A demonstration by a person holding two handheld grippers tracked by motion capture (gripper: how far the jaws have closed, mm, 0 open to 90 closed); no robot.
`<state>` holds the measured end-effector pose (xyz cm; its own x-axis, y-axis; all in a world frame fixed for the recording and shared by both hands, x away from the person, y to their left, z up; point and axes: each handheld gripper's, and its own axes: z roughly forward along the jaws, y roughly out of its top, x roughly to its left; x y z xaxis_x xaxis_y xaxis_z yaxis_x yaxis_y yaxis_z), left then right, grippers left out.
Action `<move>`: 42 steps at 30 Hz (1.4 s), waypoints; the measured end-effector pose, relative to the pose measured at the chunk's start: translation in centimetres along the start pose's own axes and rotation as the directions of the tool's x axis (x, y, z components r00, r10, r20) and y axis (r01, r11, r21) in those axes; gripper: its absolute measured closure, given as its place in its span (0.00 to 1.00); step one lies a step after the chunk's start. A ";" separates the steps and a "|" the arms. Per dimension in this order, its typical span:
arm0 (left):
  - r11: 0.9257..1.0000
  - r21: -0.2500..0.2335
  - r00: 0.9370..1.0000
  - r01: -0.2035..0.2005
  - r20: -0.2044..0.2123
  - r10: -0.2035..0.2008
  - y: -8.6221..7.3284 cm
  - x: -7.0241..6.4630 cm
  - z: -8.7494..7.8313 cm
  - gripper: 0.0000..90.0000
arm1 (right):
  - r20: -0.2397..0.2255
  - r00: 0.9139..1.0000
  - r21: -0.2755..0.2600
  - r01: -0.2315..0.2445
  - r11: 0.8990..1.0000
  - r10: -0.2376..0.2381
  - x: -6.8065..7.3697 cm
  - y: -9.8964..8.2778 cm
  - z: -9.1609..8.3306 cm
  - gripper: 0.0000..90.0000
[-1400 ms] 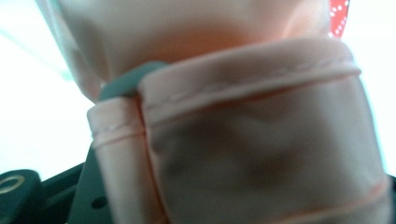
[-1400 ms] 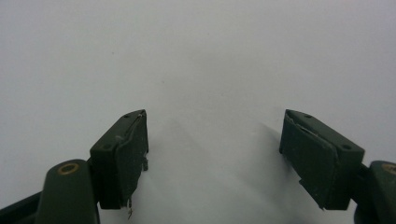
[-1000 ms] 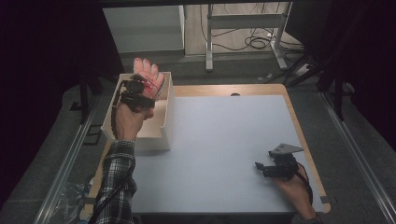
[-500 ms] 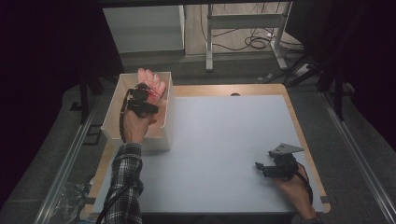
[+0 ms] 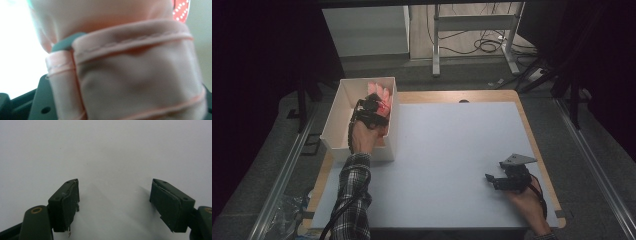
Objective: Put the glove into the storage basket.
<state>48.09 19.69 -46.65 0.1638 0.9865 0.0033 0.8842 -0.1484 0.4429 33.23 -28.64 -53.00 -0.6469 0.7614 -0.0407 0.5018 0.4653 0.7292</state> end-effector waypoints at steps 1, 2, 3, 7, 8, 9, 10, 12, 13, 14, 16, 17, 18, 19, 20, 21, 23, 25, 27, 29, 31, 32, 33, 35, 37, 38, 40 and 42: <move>1.000 0.008 1.000 0.003 0.002 -0.003 0.0 0.0 0.1 0.39 | 0.000 1.000 0.000 0.000 1.000 0.000 0.0 0.0 0.0 0.27; 1.000 0.016 1.000 0.004 0.002 -0.004 0.1 0.0 0.3 0.37 | 0.000 1.000 0.000 0.000 1.000 0.000 0.0 0.0 0.0 0.27; 1.000 0.022 1.000 0.004 -0.001 -0.004 0.1 0.0 0.4 0.34 | 0.000 1.000 0.000 0.000 1.000 0.000 0.0 0.0 0.0 0.27; 0.998 0.059 1.000 0.012 0.000 -0.012 0.1 -0.1 1.1 0.30 | 0.000 1.000 0.000 0.000 1.000 0.000 0.0 0.0 0.0 0.27; 0.998 0.063 1.000 0.012 -0.002 -0.012 0.1 -0.1 1.2 0.29 | 0.000 1.000 0.000 0.000 1.000 0.000 0.0 0.0 0.0 0.27; 0.998 0.062 1.000 0.011 -0.010 -0.010 0.1 -0.1 1.3 0.28 | 0.000 1.000 0.000 0.000 1.000 0.000 0.0 0.0 0.0 0.27; 0.998 0.062 1.000 0.011 -0.010 -0.010 0.1 -0.1 1.3 0.26 | 0.000 1.000 0.000 0.000 1.000 0.000 0.0 0.0 0.0 0.27; 0.998 0.068 1.000 0.009 -0.018 -0.008 0.1 -0.1 1.3 0.24 | 0.000 1.000 0.000 0.000 1.000 0.000 0.0 0.0 0.0 0.27; 0.997 0.070 1.000 0.013 -0.012 -0.012 0.1 0.0 1.3 0.21 | 0.000 1.000 0.000 0.000 1.000 0.000 0.0 0.0 0.0 0.27; 0.997 0.070 1.000 0.013 -0.012 -0.012 0.1 0.0 1.3 0.19 | 0.000 1.000 0.000 0.000 1.000 0.000 0.0 0.0 0.0 0.27; 0.997 0.070 1.000 0.019 -0.012 -0.018 0.1 0.1 1.3 0.17 | 0.000 1.000 0.000 0.000 1.000 0.000 0.0 0.0 0.0 0.27; 0.997 0.071 1.000 0.021 -0.007 -0.020 0.1 0.2 1.2 0.16 | 0.001 1.000 0.000 0.000 1.000 0.000 0.0 0.0 0.0 0.27; 0.997 0.071 1.000 0.022 -0.003 -0.022 0.1 0.3 1.2 0.15 | 0.001 1.000 0.000 0.001 1.000 -0.001 0.0 0.0 0.0 0.27; 0.997 0.071 1.000 0.024 0.000 -0.024 0.0 0.3 1.1 0.14 | 0.001 1.000 0.000 0.000 1.000 0.000 0.0 0.0 0.0 0.27; 0.997 0.073 1.000 0.025 0.006 -0.025 -0.1 0.4 1.1 0.12 | 0.001 1.000 0.000 0.000 1.000 0.000 0.0 0.0 0.0 0.27; 0.997 0.073 1.000 0.025 0.006 -0.025 -0.1 0.4 1.1 0.11 | 0.001 1.000 0.000 0.000 1.000 0.000 0.0 0.0 0.0 0.27; 0.998 0.060 1.000 0.027 0.013 -0.028 -0.2 0.6 0.8 0.08 | 0.001 1.000 0.000 0.000 1.000 0.000 0.0 0.0 0.0 0.27; 0.998 0.050 1.000 0.026 0.016 -0.027 -0.3 0.6 0.6 0.08 | 0.001 1.000 0.000 0.001 1.000 -0.001 0.0 0.0 0.0 0.27; 0.999 0.027 0.999 0.025 0.032 -0.026 -0.3 0.7 0.0 0.07 | 0.001 1.000 0.000 0.001 1.000 -0.001 0.0 0.0 0.0 0.27; 1.000 0.014 0.999 0.021 0.034 -0.021 -0.3 0.8 -0.4 0.07 | 0.001 1.000 0.001 0.001 1.000 -0.001 0.0 0.0 0.0 0.27; 1.000 0.002 0.999 0.020 0.041 -0.020 -0.4 0.8 -0.8 0.07 | 0.001 1.000 0.000 0.001 1.000 -0.001 0.0 0.0 0.0 0.27; 1.000 -0.008 0.999 0.023 0.044 -0.023 -0.4 0.8 -0.9 0.07 | 0.001 1.000 0.000 0.001 1.000 -0.001 0.0 0.0 0.0 0.27; 1.000 -0.008 0.999 0.023 0.044 -0.023 -0.4 0.8 -0.9 0.06 | 0.001 1.000 0.000 0.001 1.000 -0.001 0.0 0.0 0.0 0.27; 1.000 -0.017 0.998 0.022 0.052 -0.021 -0.5 0.9 -1.2 0.06 | 0.001 1.000 0.000 0.001 1.000 -0.001 0.0 0.0 0.0 0.27; 1.000 -0.025 0.998 0.017 0.053 -0.016 -0.5 0.8 -1.4 0.06 | 0.001 1.000 0.000 0.001 1.000 -0.001 0.0 0.0 0.0 0.27; 0.999 -0.035 0.998 0.009 0.055 -0.007 -0.6 0.9 -1.7 0.06 | 0.001 1.000 0.000 0.002 1.000 -0.002 0.0 0.0 0.0 0.27; 0.999 -0.036 0.998 0.009 0.058 -0.007 -0.6 0.9 -1.8 0.06 | 0.001 1.000 0.000 0.001 1.000 -0.001 0.0 0.0 0.0 0.27; 0.999 -0.042 0.998 0.003 0.061 -0.001 -0.7 0.9 -2.0 0.06 | 0.001 1.000 0.000 0.001 1.000 -0.001 0.0 0.0 0.0 0.27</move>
<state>46.71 20.81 -45.14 0.1897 0.9805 -0.0520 0.8657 -0.1420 0.4800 33.23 -28.64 -53.01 -0.6470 0.7613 -0.0425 0.5011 0.4666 0.7288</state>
